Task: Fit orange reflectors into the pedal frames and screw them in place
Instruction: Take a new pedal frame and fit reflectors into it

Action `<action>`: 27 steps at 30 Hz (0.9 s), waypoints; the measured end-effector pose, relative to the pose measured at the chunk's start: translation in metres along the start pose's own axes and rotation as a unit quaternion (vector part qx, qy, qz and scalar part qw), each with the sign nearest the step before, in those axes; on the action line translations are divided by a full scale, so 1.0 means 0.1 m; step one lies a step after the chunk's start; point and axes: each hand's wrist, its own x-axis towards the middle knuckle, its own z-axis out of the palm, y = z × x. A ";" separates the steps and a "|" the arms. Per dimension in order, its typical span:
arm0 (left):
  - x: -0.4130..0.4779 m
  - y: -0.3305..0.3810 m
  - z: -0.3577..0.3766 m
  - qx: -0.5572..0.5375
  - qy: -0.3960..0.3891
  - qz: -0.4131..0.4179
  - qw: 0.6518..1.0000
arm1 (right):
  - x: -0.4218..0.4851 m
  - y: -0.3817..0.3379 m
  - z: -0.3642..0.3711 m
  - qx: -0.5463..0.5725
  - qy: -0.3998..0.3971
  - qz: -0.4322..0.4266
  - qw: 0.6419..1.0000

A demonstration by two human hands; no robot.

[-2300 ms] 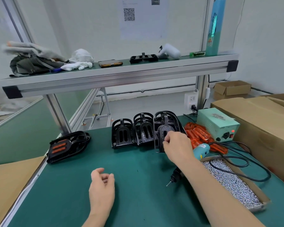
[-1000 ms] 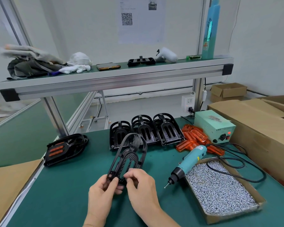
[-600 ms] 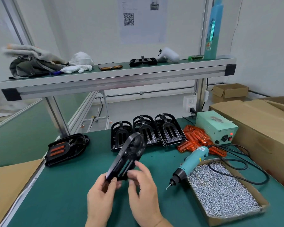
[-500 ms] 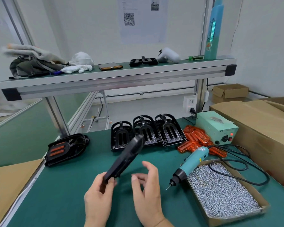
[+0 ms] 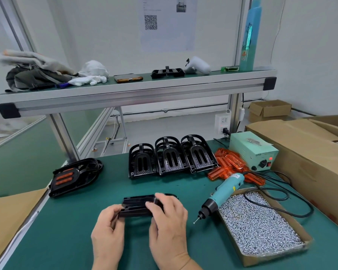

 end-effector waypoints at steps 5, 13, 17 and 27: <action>-0.02 -0.07 -0.03 0.019 -0.014 -0.021 1.000 | 0.00 0.00 -0.07 -0.041 -0.074 -0.024 0.996; -0.07 -0.02 -0.11 0.025 -0.024 -0.056 0.998 | 0.03 -0.12 -0.33 -0.087 -0.263 0.003 0.961; -0.06 0.07 -0.09 0.066 -0.096 -0.004 0.993 | 0.08 -0.19 -0.42 -0.146 -0.381 -0.016 0.913; -0.06 0.10 -0.03 0.169 -0.204 0.075 0.961 | 0.71 0.02 -0.70 -0.111 -0.262 -0.001 0.959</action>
